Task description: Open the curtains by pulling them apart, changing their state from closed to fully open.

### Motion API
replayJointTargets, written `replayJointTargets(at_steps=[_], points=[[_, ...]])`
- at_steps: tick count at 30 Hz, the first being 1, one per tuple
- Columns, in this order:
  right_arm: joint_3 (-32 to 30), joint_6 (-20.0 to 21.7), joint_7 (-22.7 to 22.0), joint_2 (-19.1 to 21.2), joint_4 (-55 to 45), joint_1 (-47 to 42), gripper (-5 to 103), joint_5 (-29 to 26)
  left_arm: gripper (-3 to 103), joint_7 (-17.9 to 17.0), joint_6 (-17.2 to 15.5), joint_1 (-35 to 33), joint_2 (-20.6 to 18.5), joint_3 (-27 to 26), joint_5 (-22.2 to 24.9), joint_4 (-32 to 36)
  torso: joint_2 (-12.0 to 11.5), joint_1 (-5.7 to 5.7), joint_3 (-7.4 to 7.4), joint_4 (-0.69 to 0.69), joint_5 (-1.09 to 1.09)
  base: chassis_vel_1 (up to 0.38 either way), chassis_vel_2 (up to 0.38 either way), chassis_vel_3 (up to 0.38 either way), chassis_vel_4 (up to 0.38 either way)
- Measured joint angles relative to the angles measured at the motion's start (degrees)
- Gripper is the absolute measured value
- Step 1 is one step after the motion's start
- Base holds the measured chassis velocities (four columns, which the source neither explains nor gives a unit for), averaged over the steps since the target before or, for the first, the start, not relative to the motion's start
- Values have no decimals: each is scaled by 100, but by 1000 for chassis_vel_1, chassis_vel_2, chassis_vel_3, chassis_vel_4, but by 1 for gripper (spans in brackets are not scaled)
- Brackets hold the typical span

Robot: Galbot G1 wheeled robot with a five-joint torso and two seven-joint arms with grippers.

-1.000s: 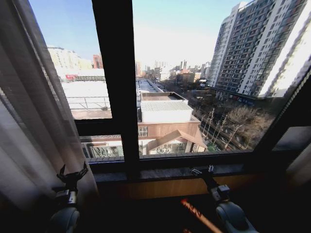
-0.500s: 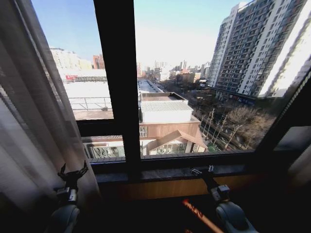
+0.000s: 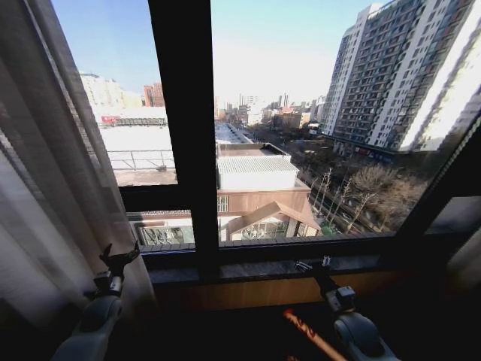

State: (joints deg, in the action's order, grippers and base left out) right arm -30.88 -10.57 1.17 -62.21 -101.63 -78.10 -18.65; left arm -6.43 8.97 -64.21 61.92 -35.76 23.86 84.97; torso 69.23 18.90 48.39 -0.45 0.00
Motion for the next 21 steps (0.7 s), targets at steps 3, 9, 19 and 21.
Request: replayJointTargets(at_steps=[3,9,19,21], points=[[0,0,0,0,0,0,100,0,100,115,61,238,108,91,27,-223,0,0,0,-1,-1,0,0,0,0],[0,0,0,0,0,0,100,0,100,245,94,693,104,371,12,-595,0,0,0,-2,0,0,0,0,0],[0,0,0,0,0,0,100,0,73,386,296,868,127,367,-118,-908,0,-1,-1,-1,1,0,0,0,0],[0,0,0,0,0,0,100,0,68,384,331,814,157,320,-118,-905,0,-1,-1,-1,0,0,0,0,0]])
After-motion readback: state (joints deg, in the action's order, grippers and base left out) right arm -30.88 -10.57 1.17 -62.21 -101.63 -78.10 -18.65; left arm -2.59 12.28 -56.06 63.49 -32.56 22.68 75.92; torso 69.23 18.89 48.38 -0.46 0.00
